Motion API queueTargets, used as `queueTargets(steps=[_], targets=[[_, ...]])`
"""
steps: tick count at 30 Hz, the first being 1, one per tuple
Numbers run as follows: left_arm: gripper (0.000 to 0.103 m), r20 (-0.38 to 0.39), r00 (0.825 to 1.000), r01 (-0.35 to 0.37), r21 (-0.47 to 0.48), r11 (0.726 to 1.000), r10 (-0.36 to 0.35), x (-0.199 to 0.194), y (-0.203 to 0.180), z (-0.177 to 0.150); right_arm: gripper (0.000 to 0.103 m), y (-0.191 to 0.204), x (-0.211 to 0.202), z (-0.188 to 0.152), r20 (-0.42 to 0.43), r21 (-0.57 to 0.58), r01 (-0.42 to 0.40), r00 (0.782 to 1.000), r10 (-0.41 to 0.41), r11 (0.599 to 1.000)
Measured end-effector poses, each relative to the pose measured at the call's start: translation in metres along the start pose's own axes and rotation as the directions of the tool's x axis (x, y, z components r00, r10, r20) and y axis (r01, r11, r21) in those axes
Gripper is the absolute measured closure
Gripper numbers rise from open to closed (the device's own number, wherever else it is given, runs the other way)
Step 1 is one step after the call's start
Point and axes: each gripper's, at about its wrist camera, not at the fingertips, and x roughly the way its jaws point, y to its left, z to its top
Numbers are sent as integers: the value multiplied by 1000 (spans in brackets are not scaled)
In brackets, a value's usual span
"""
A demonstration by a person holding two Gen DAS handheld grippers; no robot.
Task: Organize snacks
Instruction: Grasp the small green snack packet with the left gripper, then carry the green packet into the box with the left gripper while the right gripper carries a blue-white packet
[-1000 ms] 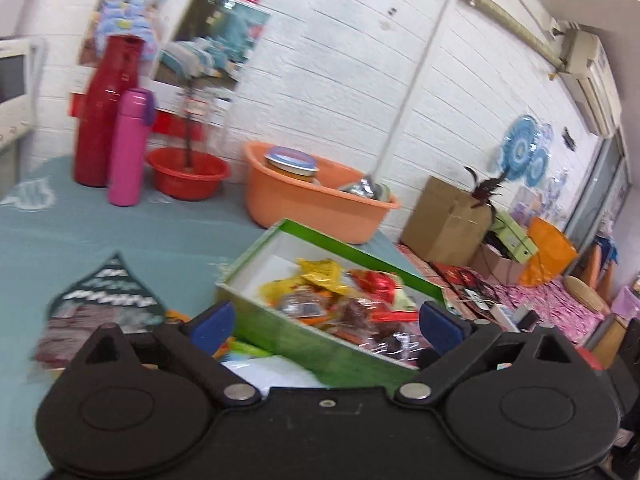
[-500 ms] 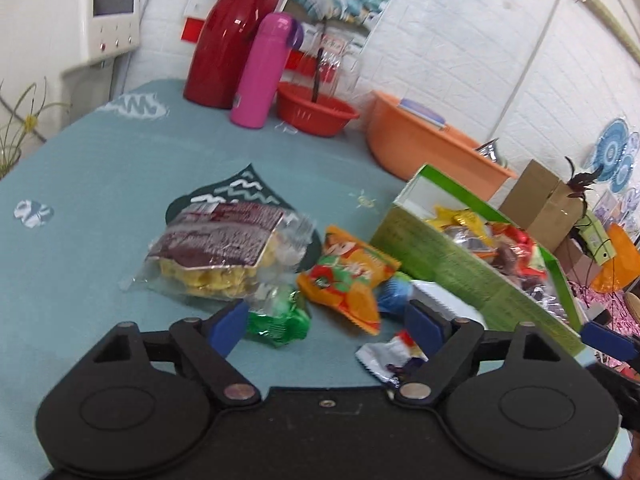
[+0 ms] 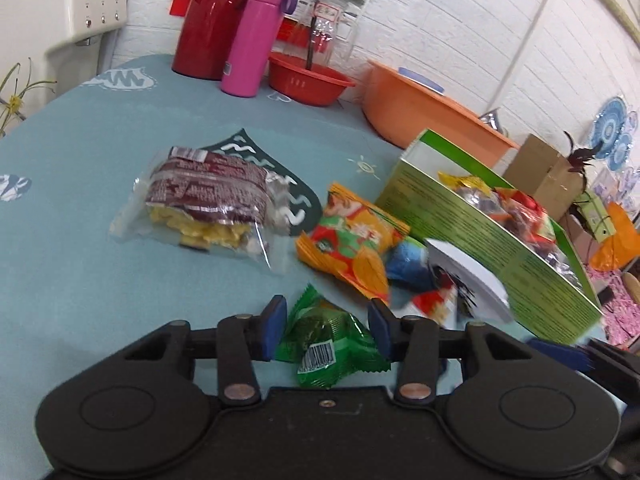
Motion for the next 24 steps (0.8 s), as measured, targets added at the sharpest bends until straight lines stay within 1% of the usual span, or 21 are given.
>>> queueTargets(steps=[1, 2, 3, 4, 5, 7, 8, 9, 11, 12, 13, 14, 16, 21, 23, 24], targets=[[55, -1, 1000, 13, -12, 1000, -13, -6, 0, -4, 0, 0, 6, 0, -8, 0, -4, 1000, 4, 1000], [50, 5, 1000, 23, -22, 999, -23, -13, 1, -7, 0, 1, 12, 1, -19, 1, 2, 1000, -2, 1000], [35, 12, 999, 36, -27, 999, -35, -19, 2, -9, 0, 1, 18, 2, -29, 1, 8, 1000, -8, 1000], [23, 20, 999, 43, -27, 999, -43, -26, 1, -11, 0, 2, 24, 3, -37, 4, 14, 999, -14, 1000], [18, 30, 999, 46, -25, 999, -45, -31, 0, -13, 0, 1, 30, 4, -44, 11, 21, 999, -21, 1000], [5, 41, 998, 44, -16, 999, -43, -39, 0, -15, 0, 1, 42, 9, -54, 42, 27, 998, -24, 999], [2, 42, 998, 42, -13, 999, -41, -41, 0, -16, 0, 0, 47, 12, -53, 64, 27, 998, -23, 998], [0, 40, 998, 41, -10, 999, -40, -43, -1, -17, 0, -1, 52, 14, -53, 85, 27, 998, -23, 996], [0, 29, 999, 39, -6, 999, -39, -42, 0, -19, 0, -2, 63, 16, -50, 121, 35, 998, -29, 992], [0, 23, 999, 37, -4, 999, -37, -42, 0, -20, 13, -3, 66, 15, -47, 121, 46, 998, -41, 992], [0, 21, 999, 35, -4, 999, -35, -42, 0, -20, 36, -3, 67, 15, -43, 104, 64, 997, -60, 992], [0, 20, 999, 36, -1, 999, -36, -41, 0, -21, 37, -4, 64, 14, -43, 95, 58, 998, -54, 994], [0, 16, 999, 39, 9, 999, -40, -40, -2, -22, 45, -5, 56, 12, -57, 80, 29, 998, -25, 996], [1, 8, 999, 35, 63, 997, -36, -34, -12, -25, 46, -5, 23, -5, -86, 7, -6, 996, 7, 1000], [5, -5, 1000, 30, 81, 996, -30, -28, -16, -26, 45, -4, 12, -10, -94, -9, -11, 996, 10, 1000], [9, -11, 1000, 28, 86, 996, -27, -26, -17, -26, 43, -4, 9, -11, -95, -17, -10, 995, 8, 1000]])
